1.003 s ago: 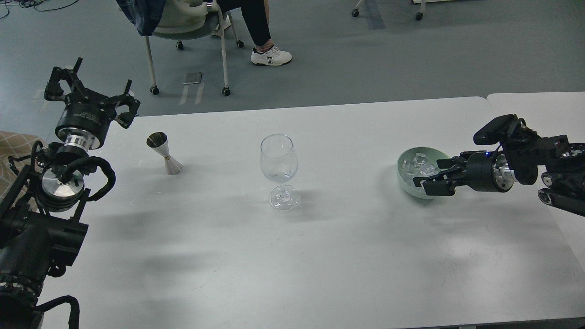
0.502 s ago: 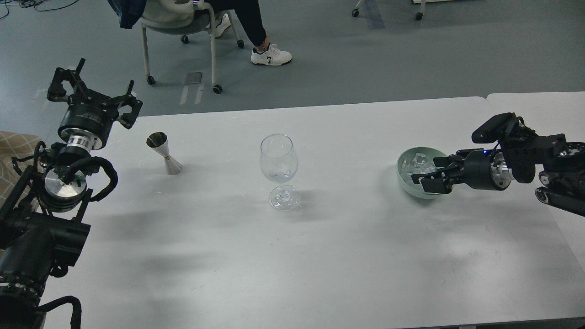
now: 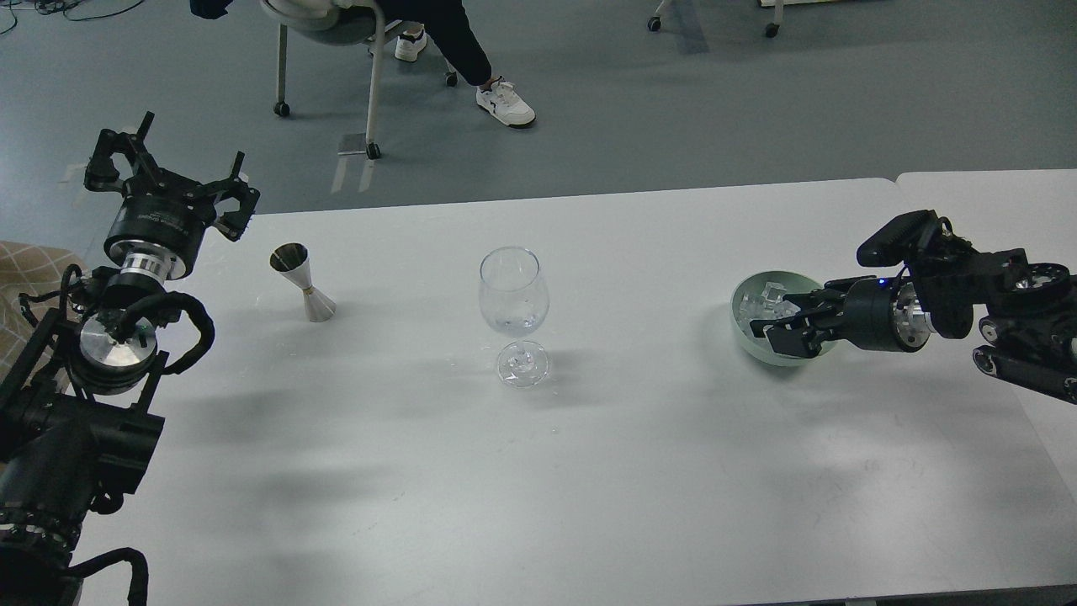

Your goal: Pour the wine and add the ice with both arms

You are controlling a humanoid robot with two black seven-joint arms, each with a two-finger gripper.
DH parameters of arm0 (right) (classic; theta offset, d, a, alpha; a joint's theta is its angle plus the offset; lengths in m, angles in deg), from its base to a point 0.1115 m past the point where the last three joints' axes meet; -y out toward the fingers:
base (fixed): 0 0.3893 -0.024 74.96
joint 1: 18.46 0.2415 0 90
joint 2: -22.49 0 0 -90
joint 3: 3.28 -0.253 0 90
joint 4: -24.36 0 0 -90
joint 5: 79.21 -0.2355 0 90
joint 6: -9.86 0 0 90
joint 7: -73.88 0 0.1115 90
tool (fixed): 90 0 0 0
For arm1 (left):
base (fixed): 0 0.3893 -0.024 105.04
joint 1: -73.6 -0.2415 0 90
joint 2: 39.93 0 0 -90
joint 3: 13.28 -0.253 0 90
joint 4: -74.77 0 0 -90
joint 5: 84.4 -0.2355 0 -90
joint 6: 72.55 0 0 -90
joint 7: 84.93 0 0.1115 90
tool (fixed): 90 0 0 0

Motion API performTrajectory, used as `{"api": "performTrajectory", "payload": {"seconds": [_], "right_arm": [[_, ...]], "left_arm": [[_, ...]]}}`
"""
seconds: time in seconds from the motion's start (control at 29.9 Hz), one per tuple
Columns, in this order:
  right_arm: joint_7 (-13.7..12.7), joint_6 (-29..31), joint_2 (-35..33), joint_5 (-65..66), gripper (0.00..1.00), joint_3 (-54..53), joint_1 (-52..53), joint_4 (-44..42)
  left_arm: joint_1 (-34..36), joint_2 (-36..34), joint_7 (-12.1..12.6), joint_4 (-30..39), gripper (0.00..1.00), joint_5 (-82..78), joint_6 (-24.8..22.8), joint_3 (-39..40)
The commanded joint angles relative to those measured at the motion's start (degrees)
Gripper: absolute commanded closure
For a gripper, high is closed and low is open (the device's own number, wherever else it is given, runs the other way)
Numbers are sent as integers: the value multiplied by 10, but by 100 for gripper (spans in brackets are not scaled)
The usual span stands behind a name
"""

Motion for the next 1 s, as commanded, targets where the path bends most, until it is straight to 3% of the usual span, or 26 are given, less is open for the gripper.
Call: {"api": "performTrajectory", "payload": {"seconds": [0.0, 0.1, 0.33, 0.97], "right_arm": [[0, 0, 0, 0, 32, 1, -2, 0], [0, 0, 0, 0, 33, 1, -4, 0], [0, -2, 0, 0, 54, 0, -9, -5], [0, -24, -35, -5, 53, -50, 6, 1]], "left_arm": [[-1, 2, 0, 0, 2, 0, 2, -1], [-1, 2, -1, 0, 2, 0, 2, -1], [-4, 2, -1, -1, 2, 0, 2, -1], [-4, -1, 0, -1, 2, 0, 3, -1]]}}
